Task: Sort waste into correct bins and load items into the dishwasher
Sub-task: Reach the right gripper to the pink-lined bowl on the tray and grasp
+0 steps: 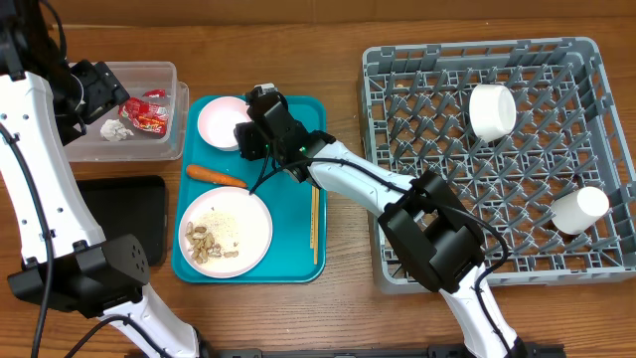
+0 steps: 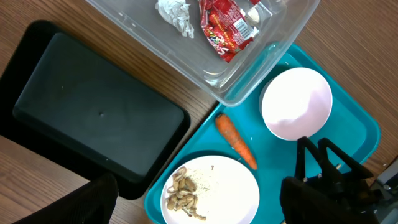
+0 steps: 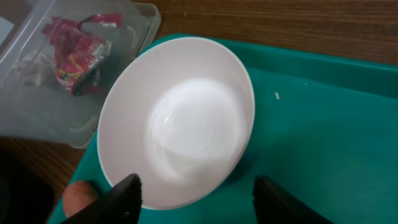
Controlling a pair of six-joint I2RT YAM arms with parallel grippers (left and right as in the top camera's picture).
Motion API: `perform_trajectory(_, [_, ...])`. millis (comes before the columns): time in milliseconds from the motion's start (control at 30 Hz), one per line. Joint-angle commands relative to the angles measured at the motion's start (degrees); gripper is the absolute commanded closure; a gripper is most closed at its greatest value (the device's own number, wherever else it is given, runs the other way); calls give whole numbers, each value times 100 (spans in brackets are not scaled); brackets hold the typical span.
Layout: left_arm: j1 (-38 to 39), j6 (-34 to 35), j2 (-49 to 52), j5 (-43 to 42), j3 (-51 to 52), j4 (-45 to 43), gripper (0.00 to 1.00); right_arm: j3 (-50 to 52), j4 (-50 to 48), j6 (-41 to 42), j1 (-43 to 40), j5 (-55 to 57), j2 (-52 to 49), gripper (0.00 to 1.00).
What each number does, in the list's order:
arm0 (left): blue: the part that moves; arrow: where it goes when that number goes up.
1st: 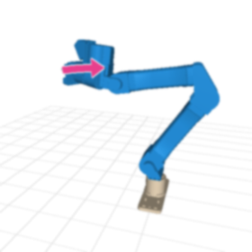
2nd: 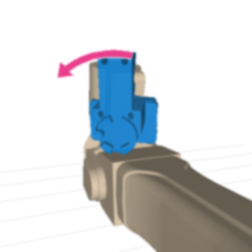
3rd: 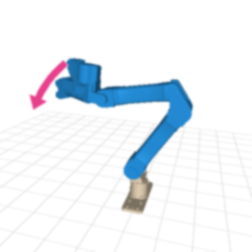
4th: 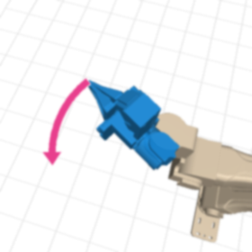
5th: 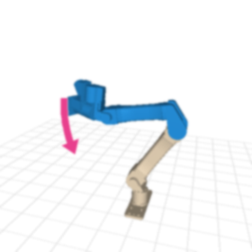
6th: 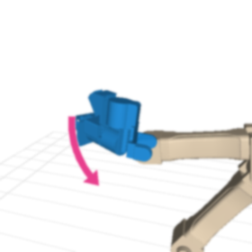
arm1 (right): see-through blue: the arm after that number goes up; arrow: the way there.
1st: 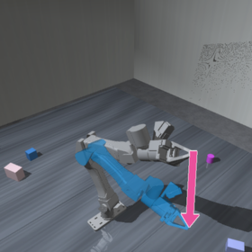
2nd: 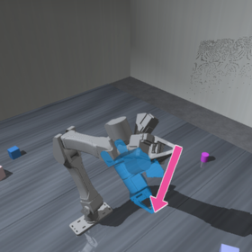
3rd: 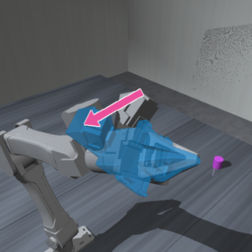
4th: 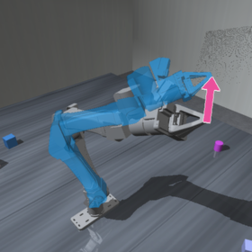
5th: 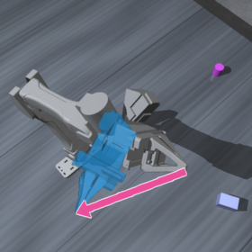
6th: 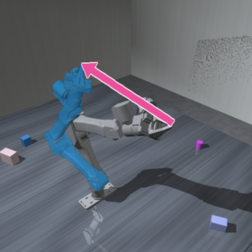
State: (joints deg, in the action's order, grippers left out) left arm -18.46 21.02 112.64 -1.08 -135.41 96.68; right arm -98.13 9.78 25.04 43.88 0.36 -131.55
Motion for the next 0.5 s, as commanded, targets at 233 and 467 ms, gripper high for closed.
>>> perform_trajectory(233, [61,-4,-96,-46,-7,11,15,-57,-203,400,-22,365,-179,48])
perform_trajectory(467, [61,-7,-96,-46,-7,11,15,-59,-203,503,-24,367,-372,64])
